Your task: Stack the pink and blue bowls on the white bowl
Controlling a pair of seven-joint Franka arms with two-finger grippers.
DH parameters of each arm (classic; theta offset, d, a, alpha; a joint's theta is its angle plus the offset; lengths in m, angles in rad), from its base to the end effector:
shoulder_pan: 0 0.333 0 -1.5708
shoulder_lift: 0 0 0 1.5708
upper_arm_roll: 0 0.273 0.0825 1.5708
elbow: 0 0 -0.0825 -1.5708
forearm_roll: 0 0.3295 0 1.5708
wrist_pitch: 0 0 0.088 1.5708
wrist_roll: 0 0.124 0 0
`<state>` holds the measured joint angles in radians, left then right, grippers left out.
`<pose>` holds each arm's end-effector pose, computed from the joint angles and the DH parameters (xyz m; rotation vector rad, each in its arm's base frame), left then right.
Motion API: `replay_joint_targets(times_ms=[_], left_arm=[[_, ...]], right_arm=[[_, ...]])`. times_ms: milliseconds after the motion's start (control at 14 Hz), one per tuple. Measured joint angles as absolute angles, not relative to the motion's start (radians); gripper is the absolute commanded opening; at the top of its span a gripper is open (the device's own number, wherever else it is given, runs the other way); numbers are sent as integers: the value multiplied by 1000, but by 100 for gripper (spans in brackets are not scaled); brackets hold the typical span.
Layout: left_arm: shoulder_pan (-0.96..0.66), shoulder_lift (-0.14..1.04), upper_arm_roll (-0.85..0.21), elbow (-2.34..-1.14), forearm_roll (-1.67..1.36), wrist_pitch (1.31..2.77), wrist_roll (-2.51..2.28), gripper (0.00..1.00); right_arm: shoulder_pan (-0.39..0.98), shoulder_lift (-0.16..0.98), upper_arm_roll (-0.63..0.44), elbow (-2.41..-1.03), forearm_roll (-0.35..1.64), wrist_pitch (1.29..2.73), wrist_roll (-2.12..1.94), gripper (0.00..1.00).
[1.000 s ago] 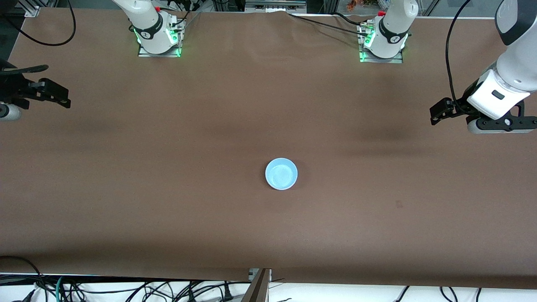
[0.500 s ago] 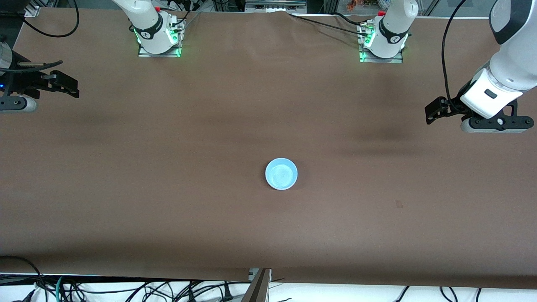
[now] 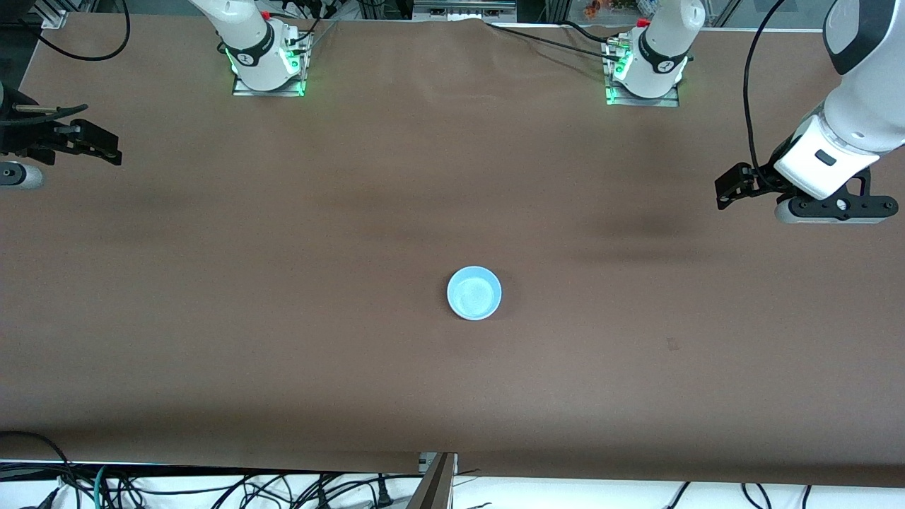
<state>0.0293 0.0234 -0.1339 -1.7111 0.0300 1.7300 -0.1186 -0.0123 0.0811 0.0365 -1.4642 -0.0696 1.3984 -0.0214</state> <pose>0.5124 -0.0500 0.5074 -3.1148 -0.0143 0.0020 0.5006 0.0019 0.5541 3.0662 0.0595 -0.2254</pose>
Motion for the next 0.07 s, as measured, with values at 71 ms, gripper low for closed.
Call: replay_joint_targets(times_ms=[71], left_arm=[[29,23,-134,-1711,30,1730,-119,100]], right_arm=[[-12,82,36,-1465,-70,1398,-21,100]])
